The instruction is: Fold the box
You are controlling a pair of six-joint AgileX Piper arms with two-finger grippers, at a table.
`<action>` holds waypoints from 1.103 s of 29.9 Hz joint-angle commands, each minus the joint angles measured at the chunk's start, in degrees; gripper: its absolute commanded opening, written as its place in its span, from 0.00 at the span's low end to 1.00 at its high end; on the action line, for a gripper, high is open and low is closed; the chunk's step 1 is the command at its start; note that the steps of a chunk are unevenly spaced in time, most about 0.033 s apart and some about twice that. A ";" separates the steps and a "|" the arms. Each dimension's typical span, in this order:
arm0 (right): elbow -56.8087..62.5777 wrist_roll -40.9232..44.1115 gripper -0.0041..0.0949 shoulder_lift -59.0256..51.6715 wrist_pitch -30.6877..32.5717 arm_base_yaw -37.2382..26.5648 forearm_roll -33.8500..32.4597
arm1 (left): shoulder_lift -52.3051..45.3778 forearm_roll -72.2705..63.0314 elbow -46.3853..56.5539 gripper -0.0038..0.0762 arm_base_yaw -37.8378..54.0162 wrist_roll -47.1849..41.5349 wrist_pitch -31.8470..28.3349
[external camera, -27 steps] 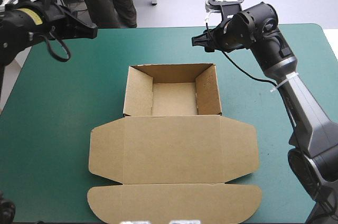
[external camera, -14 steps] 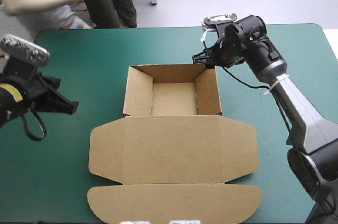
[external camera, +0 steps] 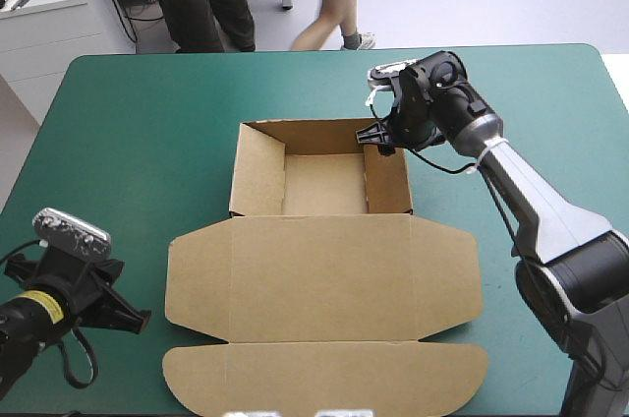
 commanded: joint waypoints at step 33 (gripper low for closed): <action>-1.35 2.66 0.02 5.73 0.53 -0.88 6.58 | -14.71 0.24 17.44 0.04 -0.27 -3.83 -6.25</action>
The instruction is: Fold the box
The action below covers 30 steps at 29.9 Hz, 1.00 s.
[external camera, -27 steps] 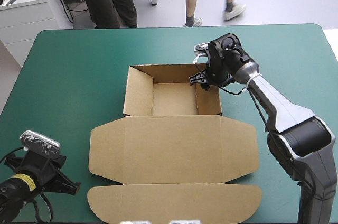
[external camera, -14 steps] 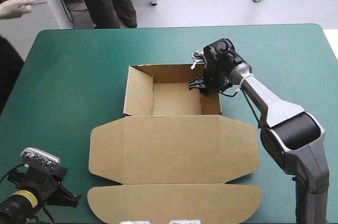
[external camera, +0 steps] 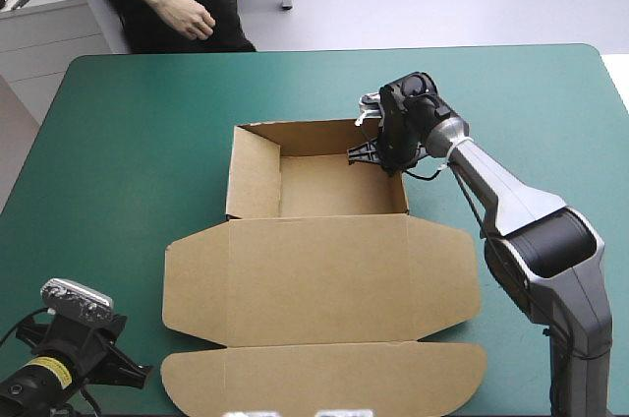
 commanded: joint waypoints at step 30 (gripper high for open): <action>-1.43 -11.88 0.02 -14.81 1.68 -37.11 2.50 | 0.50 0.45 -1.48 0.04 -0.27 -0.36 -3.37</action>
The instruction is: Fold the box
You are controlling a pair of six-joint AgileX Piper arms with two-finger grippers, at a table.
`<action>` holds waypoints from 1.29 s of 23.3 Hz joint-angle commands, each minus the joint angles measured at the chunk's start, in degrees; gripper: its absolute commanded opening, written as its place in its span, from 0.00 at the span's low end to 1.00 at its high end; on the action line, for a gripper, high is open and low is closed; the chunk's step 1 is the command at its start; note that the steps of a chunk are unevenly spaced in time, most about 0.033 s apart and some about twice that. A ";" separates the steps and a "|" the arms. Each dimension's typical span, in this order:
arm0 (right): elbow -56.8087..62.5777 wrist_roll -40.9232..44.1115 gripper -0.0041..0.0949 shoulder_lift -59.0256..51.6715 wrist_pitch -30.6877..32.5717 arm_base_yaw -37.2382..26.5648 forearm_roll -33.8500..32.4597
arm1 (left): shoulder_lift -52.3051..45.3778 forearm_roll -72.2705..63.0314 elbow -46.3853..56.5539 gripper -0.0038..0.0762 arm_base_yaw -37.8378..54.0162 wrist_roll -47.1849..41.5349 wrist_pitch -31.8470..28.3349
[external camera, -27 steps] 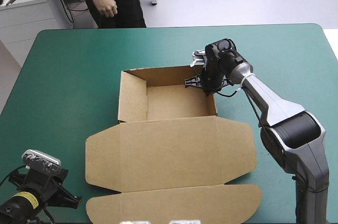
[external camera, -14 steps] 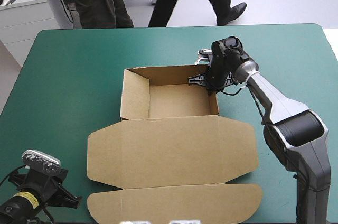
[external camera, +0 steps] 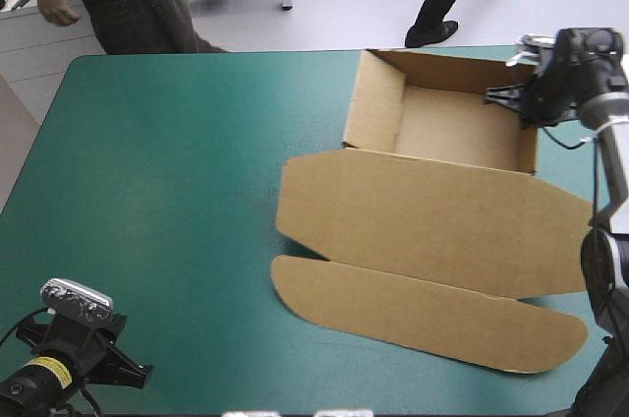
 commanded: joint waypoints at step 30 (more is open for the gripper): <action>-0.95 -1.05 0.46 -5.74 1.26 -30.43 -0.26 | 0.64 0.51 -1.48 0.04 -0.27 -0.49 -3.30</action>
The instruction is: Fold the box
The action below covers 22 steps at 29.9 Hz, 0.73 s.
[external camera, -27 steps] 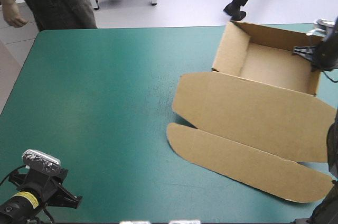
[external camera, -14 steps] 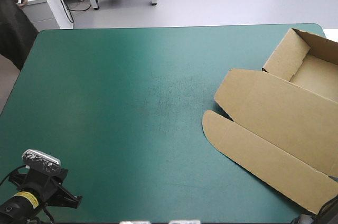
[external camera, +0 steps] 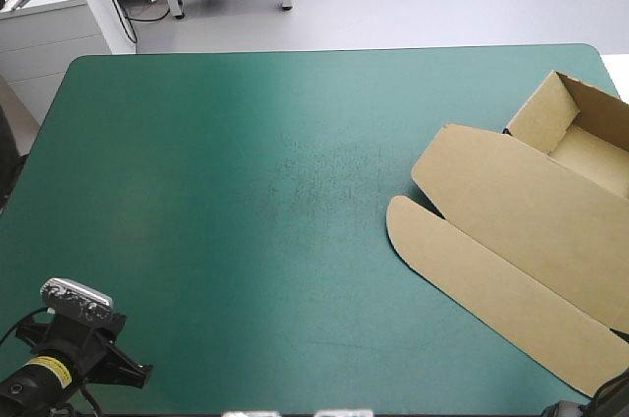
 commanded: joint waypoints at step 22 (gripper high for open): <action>26.18 -11.93 0.04 -40.23 0.75 6.15 17.45 | 0.64 0.35 -1.48 0.04 -0.27 -0.49 -3.24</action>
